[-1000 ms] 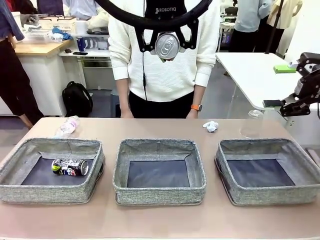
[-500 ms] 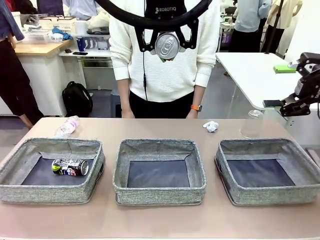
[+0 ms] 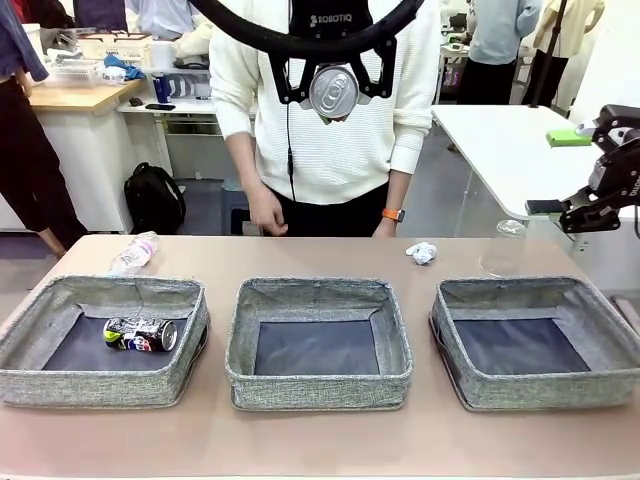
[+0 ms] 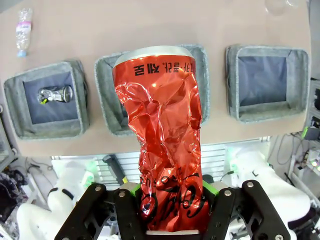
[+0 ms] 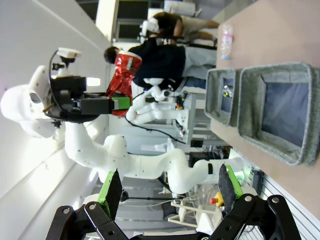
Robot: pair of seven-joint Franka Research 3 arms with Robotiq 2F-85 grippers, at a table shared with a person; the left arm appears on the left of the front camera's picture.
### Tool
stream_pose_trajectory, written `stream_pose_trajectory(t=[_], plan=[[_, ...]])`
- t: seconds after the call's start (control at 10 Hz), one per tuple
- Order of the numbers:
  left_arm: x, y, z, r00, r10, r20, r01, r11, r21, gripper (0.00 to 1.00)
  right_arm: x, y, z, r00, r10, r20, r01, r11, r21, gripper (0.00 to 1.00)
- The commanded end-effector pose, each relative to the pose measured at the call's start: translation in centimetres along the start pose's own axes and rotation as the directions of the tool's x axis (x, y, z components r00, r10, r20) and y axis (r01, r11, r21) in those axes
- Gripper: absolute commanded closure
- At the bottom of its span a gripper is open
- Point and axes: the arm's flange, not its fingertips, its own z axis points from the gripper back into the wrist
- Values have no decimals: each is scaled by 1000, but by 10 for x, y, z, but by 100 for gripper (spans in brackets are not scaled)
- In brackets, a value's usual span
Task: Sort the waste into the appropriate baskets.
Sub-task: Place the picked waste into the Fabric basket indicated by the person.
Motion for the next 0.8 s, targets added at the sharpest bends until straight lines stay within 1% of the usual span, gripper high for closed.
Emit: stream_pose_trajectory(t=[0.0, 0.7], plan=[[-1, 1, 5, 1000, -2, -14, 2, 1000, -7, 84, 2, 4, -1, 1000, 0, 8, 0, 1000, 28, 0], [-1, 1, 5, 1000, -2, -14, 2, 1000, -7, 84, 2, 4, -1, 1000, 0, 8, 0, 1000, 28, 0]])
